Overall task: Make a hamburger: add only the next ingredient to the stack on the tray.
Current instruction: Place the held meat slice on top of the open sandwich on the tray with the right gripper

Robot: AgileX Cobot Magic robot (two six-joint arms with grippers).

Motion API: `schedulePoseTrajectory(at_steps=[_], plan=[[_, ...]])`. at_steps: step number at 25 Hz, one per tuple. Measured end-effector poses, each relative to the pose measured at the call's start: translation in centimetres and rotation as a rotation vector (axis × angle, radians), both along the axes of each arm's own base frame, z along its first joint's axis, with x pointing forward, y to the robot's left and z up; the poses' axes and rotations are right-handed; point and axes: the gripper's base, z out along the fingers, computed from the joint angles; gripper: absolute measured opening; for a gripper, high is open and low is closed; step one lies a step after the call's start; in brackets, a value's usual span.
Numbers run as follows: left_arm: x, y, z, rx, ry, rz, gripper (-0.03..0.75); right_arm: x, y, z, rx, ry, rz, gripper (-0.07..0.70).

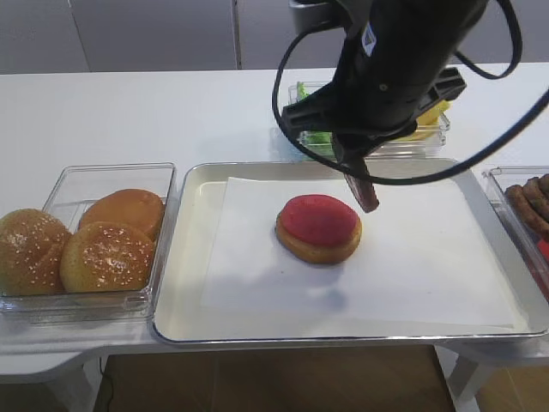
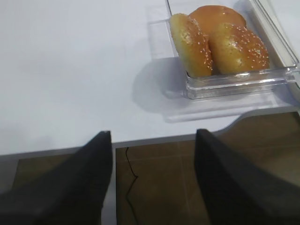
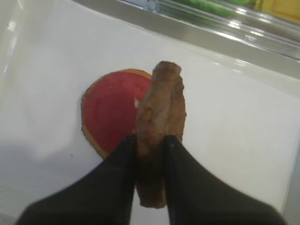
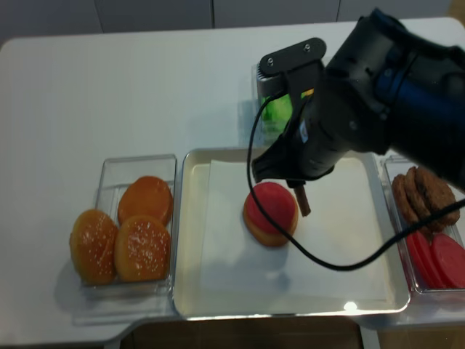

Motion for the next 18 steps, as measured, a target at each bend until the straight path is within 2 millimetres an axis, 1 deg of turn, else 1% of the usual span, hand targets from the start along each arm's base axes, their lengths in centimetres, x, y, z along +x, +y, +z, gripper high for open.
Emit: schedulePoseTrajectory(at_steps=[5,13,18], plan=[[0.0,0.0,0.0,0.000,0.000,0.000,0.415,0.8,0.5,-0.3,-0.011,-0.007,0.003,0.137],[0.0,0.0,0.0,0.000,0.000,0.000,0.415,1.3,1.0,-1.6,-0.037,0.021,0.004,0.137],[0.0,0.0,0.0,0.000,0.000,0.000,0.415,1.4,1.2,-2.0,-0.036,0.038,0.002,0.137]])
